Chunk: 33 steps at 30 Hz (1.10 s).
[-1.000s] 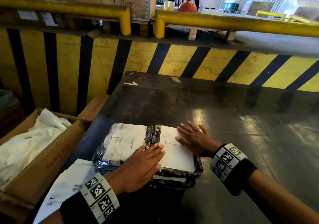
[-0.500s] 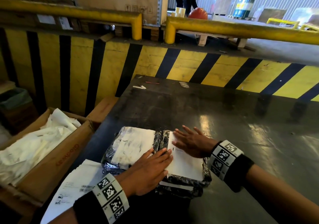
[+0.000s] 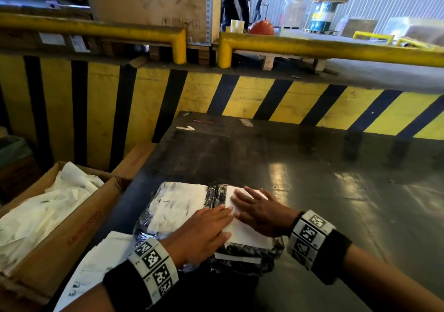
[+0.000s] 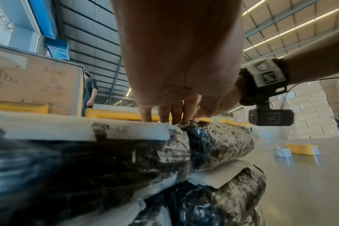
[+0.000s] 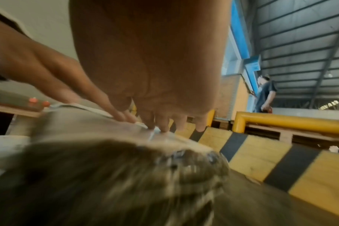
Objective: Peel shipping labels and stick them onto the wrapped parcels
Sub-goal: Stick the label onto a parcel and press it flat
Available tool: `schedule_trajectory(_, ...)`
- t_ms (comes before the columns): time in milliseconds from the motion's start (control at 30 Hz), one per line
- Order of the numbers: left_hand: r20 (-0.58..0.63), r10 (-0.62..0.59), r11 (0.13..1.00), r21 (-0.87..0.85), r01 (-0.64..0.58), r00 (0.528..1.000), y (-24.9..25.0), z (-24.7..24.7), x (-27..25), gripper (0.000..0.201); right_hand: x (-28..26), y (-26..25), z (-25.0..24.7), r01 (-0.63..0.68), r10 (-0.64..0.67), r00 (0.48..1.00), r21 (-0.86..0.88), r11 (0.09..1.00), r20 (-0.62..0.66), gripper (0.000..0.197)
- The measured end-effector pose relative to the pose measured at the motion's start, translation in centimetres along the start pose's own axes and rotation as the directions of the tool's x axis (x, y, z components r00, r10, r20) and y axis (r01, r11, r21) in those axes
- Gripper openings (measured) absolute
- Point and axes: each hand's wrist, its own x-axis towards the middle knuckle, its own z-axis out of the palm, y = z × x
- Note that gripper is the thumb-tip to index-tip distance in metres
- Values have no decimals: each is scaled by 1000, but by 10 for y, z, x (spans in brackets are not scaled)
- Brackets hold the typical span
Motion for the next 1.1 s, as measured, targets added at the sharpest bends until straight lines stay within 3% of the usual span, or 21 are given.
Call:
schedule_trajectory(133,58,-4,998,62,0,998,3,2,13,104,-50,13,29,-57,61,997,75,996,-46,99)
schedule_trajectory(233,99,-40,994,102,29,994,8,1,23,83,-75,26,39,-136,152,984,163,977,-92,110)
schedule_trajectory(367,112,-52,988,148,35,992,12,2,29,105,-79,14,32,-180,221,961,232,956,-167,79)
schedule_trajectory(533,117,-39,987,157,20,992,10,5,26,127,-59,-25,43,-120,152,973,181,976,-172,72)
schedule_trajectory(667,106,-46,989,141,31,993,9,11,27,129,-77,-18,67,-144,185,954,179,973,-235,87)
schedule_trajectory(767,104,-52,989,142,37,993,10,11,27,117,-96,-12,71,-188,233,942,195,963,-243,86)
schedule_trajectory(867,116,-88,983,168,68,989,13,11,27,74,-97,-30,64,-164,218,928,195,967,-302,81)
schedule_trajectory(900,116,-88,983,172,67,989,12,11,27,78,-93,-38,64,-143,196,930,187,972,-311,78)
schedule_trajectory(1000,99,-56,985,168,39,994,9,14,28,119,-88,-53,75,-125,175,931,171,977,-321,72)
schedule_trajectory(1100,87,-45,989,143,32,995,7,16,27,129,-99,-46,91,-194,216,911,98,976,-351,62)
